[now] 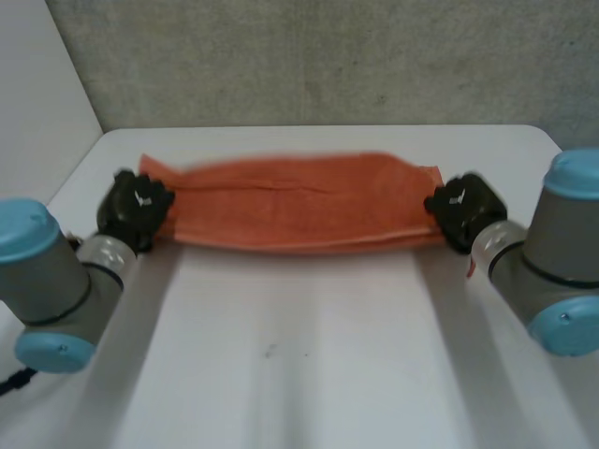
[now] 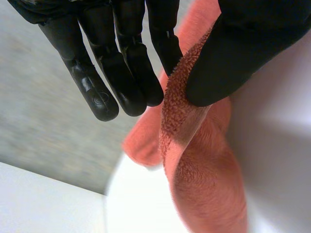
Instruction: Fold the laundry
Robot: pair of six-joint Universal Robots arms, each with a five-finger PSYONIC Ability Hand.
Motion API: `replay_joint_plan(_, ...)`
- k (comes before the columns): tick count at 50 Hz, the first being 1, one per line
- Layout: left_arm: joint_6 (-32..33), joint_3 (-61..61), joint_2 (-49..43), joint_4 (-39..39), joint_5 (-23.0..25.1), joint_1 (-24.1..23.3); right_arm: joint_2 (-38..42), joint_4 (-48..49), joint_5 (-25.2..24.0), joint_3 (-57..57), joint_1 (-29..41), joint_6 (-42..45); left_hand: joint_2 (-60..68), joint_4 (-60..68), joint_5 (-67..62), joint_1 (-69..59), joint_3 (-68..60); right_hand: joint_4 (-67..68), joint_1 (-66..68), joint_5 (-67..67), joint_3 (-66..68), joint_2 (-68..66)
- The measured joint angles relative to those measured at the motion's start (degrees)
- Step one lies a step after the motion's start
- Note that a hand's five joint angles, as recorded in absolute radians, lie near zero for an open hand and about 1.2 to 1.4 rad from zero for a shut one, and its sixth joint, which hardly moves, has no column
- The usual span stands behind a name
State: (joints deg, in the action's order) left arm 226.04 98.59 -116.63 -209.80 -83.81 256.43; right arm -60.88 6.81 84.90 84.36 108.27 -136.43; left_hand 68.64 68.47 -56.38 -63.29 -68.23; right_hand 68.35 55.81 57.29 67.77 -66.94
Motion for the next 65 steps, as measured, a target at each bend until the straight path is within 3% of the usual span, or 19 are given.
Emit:
replay_joint_plan(8, 0.06, 2.71, -3.72, 0.27, 0.05, -0.02, 5.34, -0.65, 0.32, 0.69, -0.06, -0.05, -0.24, -0.07, 0.06, 0.08, 0.07, 0.00, 0.00, 0.00, 0.00, 0.00)
replay_joint_plan(10, 0.09, 3.20, -3.57, 0.42, 0.14, 0.02, 4.51, -0.70, 0.22, 1.42, -0.24, -0.23, -6.09, -5.42, 4.03, 2.60, 5.25, 0.00, 0.00, 0.00, 0.00, 0.00)
replay_joint_plan(14, 0.15, 3.73, -2.95, 0.89, 0.59, 0.31, 2.57, -0.69, -0.05, 2.45, -0.55, -1.25, -29.40, -29.43, 27.21, 26.42, 28.71, 0.00, 0.00, 0.00, 0.00, 0.00)
replay_joint_plan(20, 0.08, 4.10, -1.71, 2.40, 2.94, 2.55, 0.46, -0.67, -0.65, 3.66, -1.12, -4.48, -39.35, -39.56, 37.62, 33.94, 38.61, 0.00, 0.00, 0.00, 0.00, 0.00)
replay_joint_plan(26, -0.93, 4.43, -0.63, 3.63, 6.18, 5.97, 0.39, -0.66, -1.05, 4.09, -1.31, -5.64, -39.70, -39.81, 37.92, 33.95, 38.81, 0.00, 0.00, 0.00, 0.00, 0.00)
replay_joint_plan(36, -8.90, 5.65, 2.14, 6.08, 13.91, 11.69, 0.59, -0.66, -1.24, 4.47, -1.32, -5.68, -39.53, -39.57, 37.60, 33.86, 38.71, 0.00, 0.00, 0.00, 0.00, 0.00)
replay_joint_plan(45, -10.73, 6.66, 2.70, 8.28, 24.18, 18.20, 0.67, -0.66, -1.23, 4.59, -1.30, -5.63, -37.14, -36.82, 34.89, 31.74, 36.77, 0.00, 0.00, 0.00, 0.00, 0.00)
replay_joint_plan(50, -10.63, 6.33, 2.27, 8.44, 26.68, 20.37, 0.68, -0.66, -1.23, 4.78, -1.30, -5.61, -37.14, -36.82, 34.89, 31.74, 36.77, 0.00, 0.00, 0.01, 0.00, 0.00)
replay_joint_plan(60, -10.63, 5.16, -0.10, 7.64, 26.96, 21.10, 0.73, -0.62, -1.23, 5.16, -1.31, -5.60, -37.03, -36.77, 34.84, 31.71, 36.73, 0.00, 0.00, 0.01, 0.00, 0.00)
replay_joint_plan(65, -11.04, 3.85, -1.97, 7.46, 26.83, 20.99, 0.86, -0.64, -1.22, 5.22, -1.31, -5.60, -28.25, -27.99, 26.26, 21.89, 27.92, 0.00, 0.00, 0.01, 0.00, 0.00)
